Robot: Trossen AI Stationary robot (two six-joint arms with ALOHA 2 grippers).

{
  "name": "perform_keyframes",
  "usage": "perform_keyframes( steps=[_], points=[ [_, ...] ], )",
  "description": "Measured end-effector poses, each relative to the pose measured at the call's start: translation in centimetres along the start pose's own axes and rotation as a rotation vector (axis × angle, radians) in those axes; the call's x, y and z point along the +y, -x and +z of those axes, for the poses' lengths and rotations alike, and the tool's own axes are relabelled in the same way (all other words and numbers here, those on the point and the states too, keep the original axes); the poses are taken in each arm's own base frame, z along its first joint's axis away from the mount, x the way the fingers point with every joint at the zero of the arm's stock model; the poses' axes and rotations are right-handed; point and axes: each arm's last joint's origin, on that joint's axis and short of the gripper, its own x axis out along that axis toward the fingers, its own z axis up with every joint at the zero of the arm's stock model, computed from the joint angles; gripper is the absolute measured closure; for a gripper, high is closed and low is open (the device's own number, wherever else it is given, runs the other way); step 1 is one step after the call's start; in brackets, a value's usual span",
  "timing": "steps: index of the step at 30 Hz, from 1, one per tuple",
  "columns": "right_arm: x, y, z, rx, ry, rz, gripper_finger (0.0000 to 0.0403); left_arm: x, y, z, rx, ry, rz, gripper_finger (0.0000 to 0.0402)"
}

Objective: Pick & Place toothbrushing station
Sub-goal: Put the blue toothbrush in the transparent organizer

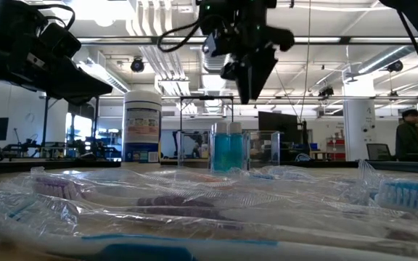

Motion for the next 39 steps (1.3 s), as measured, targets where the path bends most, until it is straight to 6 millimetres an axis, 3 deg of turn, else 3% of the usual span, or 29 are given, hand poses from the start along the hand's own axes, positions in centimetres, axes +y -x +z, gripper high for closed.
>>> perform_keyframes(
  steps=[4,10,15,20,27,39],
  points=[
    [0.8,3.8,-0.6,-0.127,-0.021,0.016,0.0236,0.0,0.0,0.0,-0.001,0.027,0.000,0.0388],
    [3.9,11.5,-2.6,-0.674,0.083,0.032,0.0257,0.0,0.0,0.0,-0.001,0.068,0.000,0.0388],
    [6.3,13.9,-6.4,-0.954,0.064,-0.047,0.0281,0.0,0.0,0.0,-0.001,0.100,0.000,0.0388],
    [8.5,12.5,-11.2,-1.140,0.028,-0.071,0.0318,0.0,0.0,0.1,-0.007,0.145,0.002,0.0388],
    [10.6,8.2,-16.4,-1.336,-0.056,-0.041,0.0379,0.1,0.0,0.2,-0.029,0.160,0.041,0.0388],
    [12.3,3.5,-21.2,-1.483,-0.115,-0.072,0.0394,0.3,0.1,0.3,-0.042,0.154,0.108,0.0388]
  ],
)
